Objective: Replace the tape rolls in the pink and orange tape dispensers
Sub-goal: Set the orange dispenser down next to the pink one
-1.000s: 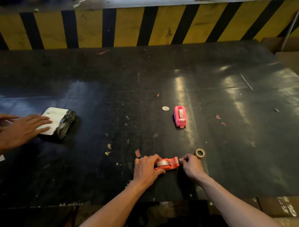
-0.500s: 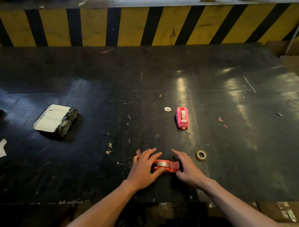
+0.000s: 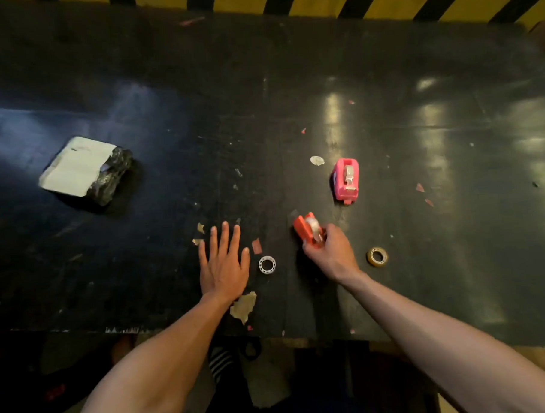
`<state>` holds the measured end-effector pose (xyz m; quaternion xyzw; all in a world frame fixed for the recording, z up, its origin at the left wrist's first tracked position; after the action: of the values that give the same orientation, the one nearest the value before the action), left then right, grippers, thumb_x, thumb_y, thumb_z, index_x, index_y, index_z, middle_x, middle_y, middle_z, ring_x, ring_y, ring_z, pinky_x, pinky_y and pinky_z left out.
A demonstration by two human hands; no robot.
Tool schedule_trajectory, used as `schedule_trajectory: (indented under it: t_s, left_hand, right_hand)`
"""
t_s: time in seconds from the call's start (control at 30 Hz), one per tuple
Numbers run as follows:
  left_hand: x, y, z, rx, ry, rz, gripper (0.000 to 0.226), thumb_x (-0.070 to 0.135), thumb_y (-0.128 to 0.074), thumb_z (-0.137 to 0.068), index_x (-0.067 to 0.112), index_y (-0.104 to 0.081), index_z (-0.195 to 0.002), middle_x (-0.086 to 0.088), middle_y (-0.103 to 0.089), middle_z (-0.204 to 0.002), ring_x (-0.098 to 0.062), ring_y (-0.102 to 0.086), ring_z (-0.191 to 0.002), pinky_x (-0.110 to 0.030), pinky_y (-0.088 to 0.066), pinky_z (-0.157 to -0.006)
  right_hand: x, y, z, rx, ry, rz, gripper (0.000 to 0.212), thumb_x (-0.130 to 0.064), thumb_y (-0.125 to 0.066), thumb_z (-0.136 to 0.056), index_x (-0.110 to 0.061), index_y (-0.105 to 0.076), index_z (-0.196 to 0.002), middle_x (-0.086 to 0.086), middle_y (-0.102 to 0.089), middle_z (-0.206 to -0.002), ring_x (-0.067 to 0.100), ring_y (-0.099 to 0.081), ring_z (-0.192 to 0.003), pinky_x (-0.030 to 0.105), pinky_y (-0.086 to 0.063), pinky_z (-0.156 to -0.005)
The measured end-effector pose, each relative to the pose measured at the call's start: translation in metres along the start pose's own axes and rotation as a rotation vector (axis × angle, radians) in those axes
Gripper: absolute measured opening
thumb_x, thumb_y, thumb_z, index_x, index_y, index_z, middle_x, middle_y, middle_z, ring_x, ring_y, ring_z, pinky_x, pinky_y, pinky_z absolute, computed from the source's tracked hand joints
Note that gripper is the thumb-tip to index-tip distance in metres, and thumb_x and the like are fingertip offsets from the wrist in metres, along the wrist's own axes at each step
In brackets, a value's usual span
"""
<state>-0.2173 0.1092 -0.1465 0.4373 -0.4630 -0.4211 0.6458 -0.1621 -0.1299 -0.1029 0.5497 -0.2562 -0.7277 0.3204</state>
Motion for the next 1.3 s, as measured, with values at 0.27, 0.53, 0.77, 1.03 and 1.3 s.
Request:
schedule_trajectory:
  t_s: [0.27,0.53,0.77,1.03,1.3]
  left_hand:
    - [-0.001,-0.01,-0.004,0.066,0.011,0.043,0.062,0.047,-0.024,-0.101,0.028,-0.018,-0.159,0.002,-0.01,-0.169,-0.022,-0.002,-0.156,-0.053,-0.003,-0.125]
    - [-0.002,-0.011,-0.004,0.079,-0.006,0.035,0.062,0.049,-0.022,-0.099,0.027,-0.023,-0.158,0.001,-0.015,-0.168,-0.023,-0.007,-0.156,-0.054,-0.005,-0.124]
    - [-0.007,0.003,0.006,0.105,-0.176,0.293,0.064,0.051,-0.034,-0.098,0.018,-0.037,-0.153,-0.01,-0.034,-0.161,-0.027,-0.025,-0.151,-0.054,-0.015,-0.123]
    - [0.004,0.017,-0.004,-0.105,-0.719,0.109,0.054,0.053,-0.059,-0.091,0.029,-0.054,-0.139,0.0,-0.055,-0.129,-0.02,-0.047,-0.123,-0.042,-0.034,-0.108]
    - [0.012,0.044,-0.063,-0.02,-0.42,0.295,0.054,0.025,-0.073,-0.089,0.02,-0.054,-0.14,-0.002,-0.056,-0.128,-0.017,-0.055,-0.116,-0.039,-0.048,-0.101]
  right_hand:
    - [-0.053,-0.002,-0.093,0.193,-0.179,-0.103,0.048,-0.03,-0.072,-0.076,0.0,-0.055,-0.11,0.023,-0.065,-0.113,0.04,-0.064,-0.103,0.043,-0.05,-0.087]
    - [-0.067,-0.012,-0.114,0.229,-0.274,0.02,0.066,-0.035,-0.072,-0.079,0.002,-0.043,-0.125,0.026,-0.053,-0.132,0.047,-0.053,-0.121,0.048,-0.043,-0.1]
    - [-0.043,0.004,-0.052,0.358,-0.052,-0.024,0.049,-0.047,-0.059,-0.087,-0.014,-0.05,-0.122,0.012,-0.059,-0.122,0.032,-0.056,-0.112,0.048,-0.046,-0.094]
    - [0.059,0.028,0.026,0.35,-0.24,0.352,0.051,-0.033,-0.062,-0.08,-0.021,-0.053,-0.128,0.014,-0.044,-0.135,0.039,-0.039,-0.123,0.056,-0.036,-0.1]
    - [0.007,-0.006,0.006,0.117,0.216,0.078,0.035,-0.013,-0.071,-0.086,-0.011,-0.064,-0.12,0.011,-0.053,-0.119,0.023,-0.052,-0.112,0.024,-0.04,-0.1]
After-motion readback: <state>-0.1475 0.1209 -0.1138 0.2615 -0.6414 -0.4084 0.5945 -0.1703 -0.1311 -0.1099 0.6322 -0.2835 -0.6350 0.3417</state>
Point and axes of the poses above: each hand's wrist, its own z-axis away from the middle knuckle, its own y-axis out of the back of the hand, x = y × z, the point moved 1 cm from there along -z, towards the middle knuckle
